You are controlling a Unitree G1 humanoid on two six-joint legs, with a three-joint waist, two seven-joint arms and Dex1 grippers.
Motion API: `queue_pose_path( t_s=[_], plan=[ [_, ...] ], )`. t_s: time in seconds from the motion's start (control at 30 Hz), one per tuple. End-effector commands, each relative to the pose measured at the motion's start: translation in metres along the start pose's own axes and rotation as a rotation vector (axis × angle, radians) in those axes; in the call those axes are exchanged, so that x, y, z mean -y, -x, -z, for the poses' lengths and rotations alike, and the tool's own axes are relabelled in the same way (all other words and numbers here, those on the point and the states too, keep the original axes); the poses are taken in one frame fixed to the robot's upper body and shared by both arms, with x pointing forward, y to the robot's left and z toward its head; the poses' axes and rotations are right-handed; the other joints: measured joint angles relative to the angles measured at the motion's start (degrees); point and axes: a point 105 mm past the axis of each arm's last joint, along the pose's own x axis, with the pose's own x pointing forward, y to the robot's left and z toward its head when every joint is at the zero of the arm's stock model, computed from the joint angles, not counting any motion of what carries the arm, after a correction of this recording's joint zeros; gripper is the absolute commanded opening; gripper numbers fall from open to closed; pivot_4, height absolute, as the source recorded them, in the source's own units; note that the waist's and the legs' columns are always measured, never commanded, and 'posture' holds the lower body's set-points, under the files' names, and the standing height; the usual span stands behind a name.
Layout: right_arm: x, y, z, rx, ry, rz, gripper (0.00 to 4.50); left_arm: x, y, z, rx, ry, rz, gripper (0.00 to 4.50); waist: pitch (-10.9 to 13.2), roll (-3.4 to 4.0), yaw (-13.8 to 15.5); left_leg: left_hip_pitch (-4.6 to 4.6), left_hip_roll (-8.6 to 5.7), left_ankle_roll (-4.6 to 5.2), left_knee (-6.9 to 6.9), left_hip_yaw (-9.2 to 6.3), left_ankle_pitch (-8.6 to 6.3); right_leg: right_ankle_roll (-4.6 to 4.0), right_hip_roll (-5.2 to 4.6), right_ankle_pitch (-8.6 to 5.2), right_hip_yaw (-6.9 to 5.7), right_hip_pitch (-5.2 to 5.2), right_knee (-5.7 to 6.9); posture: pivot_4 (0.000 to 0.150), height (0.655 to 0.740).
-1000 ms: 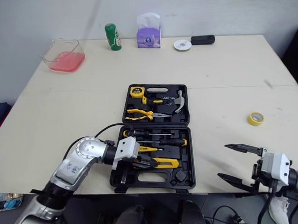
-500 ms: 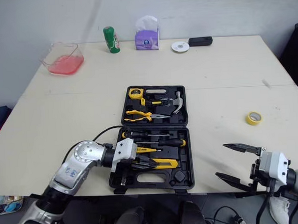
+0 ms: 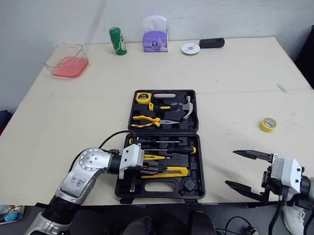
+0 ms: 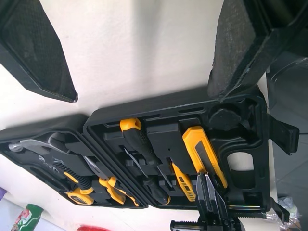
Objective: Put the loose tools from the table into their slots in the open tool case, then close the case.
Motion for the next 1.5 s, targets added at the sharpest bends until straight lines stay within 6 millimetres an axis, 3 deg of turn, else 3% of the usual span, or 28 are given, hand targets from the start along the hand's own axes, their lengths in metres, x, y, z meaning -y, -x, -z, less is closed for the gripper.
queue_pose_path(
  t_s=[0.03,0.23,0.33,0.43,0.67,0.8,0.9,1.03,1.13,1.27,1.37,1.5],
  plan=[
    [0.001,-0.002,-0.012,0.014,0.031,-0.005,4.50,0.005,-0.001,0.024,-0.126,0.055,0.007,0.04,-0.01,0.01,0.03,0.01,0.00,0.00,0.00,-0.01,0.00,0.00,-0.01,0.00,0.00,0.01,0.00,0.150,0.7400],
    [0.002,-0.006,-0.016,0.015,0.030,-0.007,4.50,0.034,0.007,0.051,-0.300,0.137,0.150,0.04,-0.13,0.03,-0.15,0.13,0.01,-0.01,-0.11,0.00,-0.01,0.00,-0.02,0.00,0.03,0.08,-0.05,0.150,0.7400],
    [0.004,-0.007,-0.016,0.018,0.030,0.002,4.50,0.028,0.007,0.059,-0.346,0.128,0.104,0.04,-0.28,0.15,-0.26,0.24,0.06,-0.04,-0.36,0.09,-0.01,-0.05,0.03,-0.03,0.03,0.08,-0.14,0.150,0.7400],
    [0.006,-0.007,-0.016,0.022,0.031,0.010,4.50,0.020,0.005,0.055,-0.315,0.156,0.056,0.04,-0.38,0.20,-0.08,0.24,0.04,-0.02,-0.36,0.09,0.00,-0.04,0.00,-0.02,0.04,0.10,-0.15,0.150,0.7400],
    [0.014,-0.004,-0.012,0.026,0.033,0.057,4.50,0.007,0.007,0.024,-0.141,-0.010,0.050,0.04,-0.40,0.16,0.05,0.17,0.03,-0.02,-0.36,0.04,-0.01,-0.04,-0.03,-0.02,0.03,0.03,-0.20,0.150,0.7400],
    [0.026,0.012,-0.008,0.011,0.048,0.156,4.50,-0.010,0.027,-0.020,0.074,-0.153,0.005,0.04,-0.18,0.08,-0.07,0.11,0.04,-0.02,-0.36,0.05,0.00,-0.04,-0.03,-0.02,0.01,-0.02,-0.18,0.150,0.7400],
    [0.033,0.022,-0.006,-0.003,0.062,0.204,4.50,-0.007,0.041,-0.026,0.100,-0.127,0.043,0.04,-0.08,0.09,-0.14,0.04,0.04,-0.02,-0.36,0.05,0.00,-0.04,-0.03,-0.02,-0.01,-0.09,-0.19,0.150,0.7400],
    [0.060,0.072,0.005,-0.071,0.113,0.452,4.50,-0.035,0.096,-0.038,0.078,-0.173,-0.215,1.42,0.04,-0.04,-0.21,0.02,0.04,-0.02,-0.36,0.07,0.00,-0.03,0.00,-0.02,-0.08,-0.08,-0.23,0.150,0.7400],
    [0.074,0.107,0.012,-0.108,0.146,0.635,4.50,-0.041,0.134,-0.028,0.034,-0.102,-0.376,2.70,0.11,-0.09,-0.31,0.02,0.04,-0.01,-0.37,0.07,0.00,-0.03,0.00,-0.02,-0.08,-0.08,-0.23,0.150,0.7400],
    [0.079,0.149,0.025,-0.177,0.167,0.828,4.50,-0.042,0.181,-0.002,-0.070,-0.054,-0.585,4.48,0.13,-0.04,-0.43,0.07,0.04,-0.02,-0.48,0.10,-0.01,-0.03,-0.01,-0.02,-0.06,-0.07,-0.29,0.150,0.7400],
    [0.068,0.198,0.044,-0.264,0.110,1.040,4.50,-0.043,0.248,0.018,-0.116,0.038,-0.908,4.48,0.19,-0.07,-0.42,0.06,0.05,-0.03,-0.49,0.12,-0.01,-0.04,-0.02,-0.02,-0.04,-0.11,-0.28,0.150,0.7400],
    [0.049,0.236,0.056,-0.327,0.064,1.194,4.50,-0.026,0.300,0.031,-0.149,0.114,-1.118,4.48,0.20,-0.08,-0.44,0.06,0.08,-0.10,-0.61,0.10,-0.07,-0.10,-0.05,-0.06,-0.06,-0.15,-0.32,0.150,0.7400]
  ],
)
